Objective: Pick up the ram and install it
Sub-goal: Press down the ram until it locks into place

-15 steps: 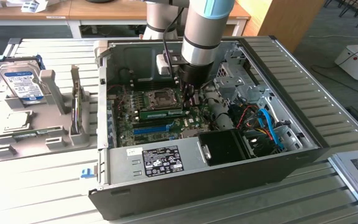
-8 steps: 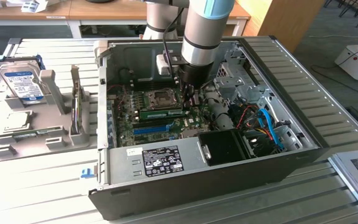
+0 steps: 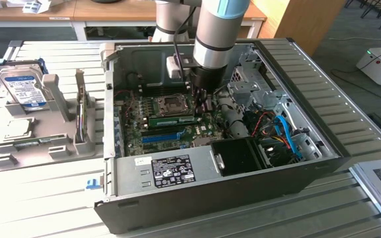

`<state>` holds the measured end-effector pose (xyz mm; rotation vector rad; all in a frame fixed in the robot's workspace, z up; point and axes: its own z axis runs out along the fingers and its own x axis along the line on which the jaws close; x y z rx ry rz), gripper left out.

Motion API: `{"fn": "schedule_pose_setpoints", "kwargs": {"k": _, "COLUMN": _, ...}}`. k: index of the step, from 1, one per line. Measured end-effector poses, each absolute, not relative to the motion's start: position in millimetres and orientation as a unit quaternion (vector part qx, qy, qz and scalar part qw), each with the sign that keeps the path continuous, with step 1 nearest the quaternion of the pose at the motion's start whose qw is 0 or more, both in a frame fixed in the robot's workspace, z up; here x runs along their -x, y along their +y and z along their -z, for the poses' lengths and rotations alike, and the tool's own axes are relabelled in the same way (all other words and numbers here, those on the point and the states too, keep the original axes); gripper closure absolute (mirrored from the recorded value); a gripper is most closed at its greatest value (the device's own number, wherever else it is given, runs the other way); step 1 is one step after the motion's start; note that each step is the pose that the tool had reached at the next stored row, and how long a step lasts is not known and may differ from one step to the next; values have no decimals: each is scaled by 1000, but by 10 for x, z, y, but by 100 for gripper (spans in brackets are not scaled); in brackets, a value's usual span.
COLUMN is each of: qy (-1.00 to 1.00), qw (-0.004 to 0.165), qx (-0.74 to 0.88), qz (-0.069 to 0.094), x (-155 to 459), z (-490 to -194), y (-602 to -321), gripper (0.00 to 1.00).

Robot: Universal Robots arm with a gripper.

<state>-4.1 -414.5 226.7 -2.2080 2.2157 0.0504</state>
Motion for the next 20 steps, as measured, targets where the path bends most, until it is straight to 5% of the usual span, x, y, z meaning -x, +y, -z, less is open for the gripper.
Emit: {"fn": "schedule_pose_setpoints", "kwargs": {"k": 20, "qy": 708, "qw": 6, "qx": 706, "qz": -17, "x": 39, "z": -2480, "y": -4145, "gripper": 90}}
